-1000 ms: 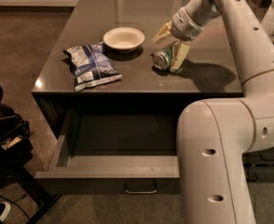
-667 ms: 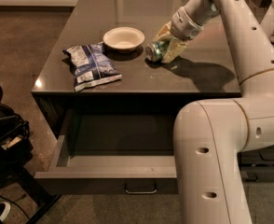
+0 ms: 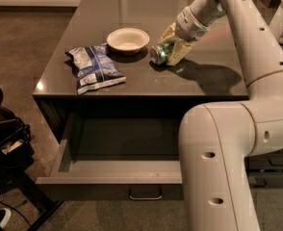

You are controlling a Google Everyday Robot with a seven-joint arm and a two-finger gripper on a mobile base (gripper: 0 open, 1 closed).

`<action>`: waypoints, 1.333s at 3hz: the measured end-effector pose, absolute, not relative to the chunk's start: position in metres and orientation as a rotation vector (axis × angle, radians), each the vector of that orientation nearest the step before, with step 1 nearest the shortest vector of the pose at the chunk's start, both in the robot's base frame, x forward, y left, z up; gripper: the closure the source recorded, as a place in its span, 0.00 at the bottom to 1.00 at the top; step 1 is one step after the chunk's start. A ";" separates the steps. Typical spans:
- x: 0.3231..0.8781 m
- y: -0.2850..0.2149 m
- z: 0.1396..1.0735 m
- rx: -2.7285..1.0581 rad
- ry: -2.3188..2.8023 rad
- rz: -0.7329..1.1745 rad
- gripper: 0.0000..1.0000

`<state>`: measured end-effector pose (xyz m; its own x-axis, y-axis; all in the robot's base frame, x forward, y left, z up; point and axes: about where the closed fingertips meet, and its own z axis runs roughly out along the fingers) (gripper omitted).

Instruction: Place green can into top drawer

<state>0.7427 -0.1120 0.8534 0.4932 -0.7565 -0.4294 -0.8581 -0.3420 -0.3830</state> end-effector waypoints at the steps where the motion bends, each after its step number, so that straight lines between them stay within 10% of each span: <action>1: 0.743 -0.100 0.857 -2.148 1.271 0.264 1.00; 4: 0.668 -0.140 0.999 -1.696 1.476 0.212 1.00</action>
Offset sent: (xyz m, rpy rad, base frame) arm -0.1182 0.0043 0.0483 0.1515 0.1042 -0.1136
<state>0.6685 -0.1402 0.9995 0.2876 -0.7299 -0.6201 -0.8749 0.0632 -0.4802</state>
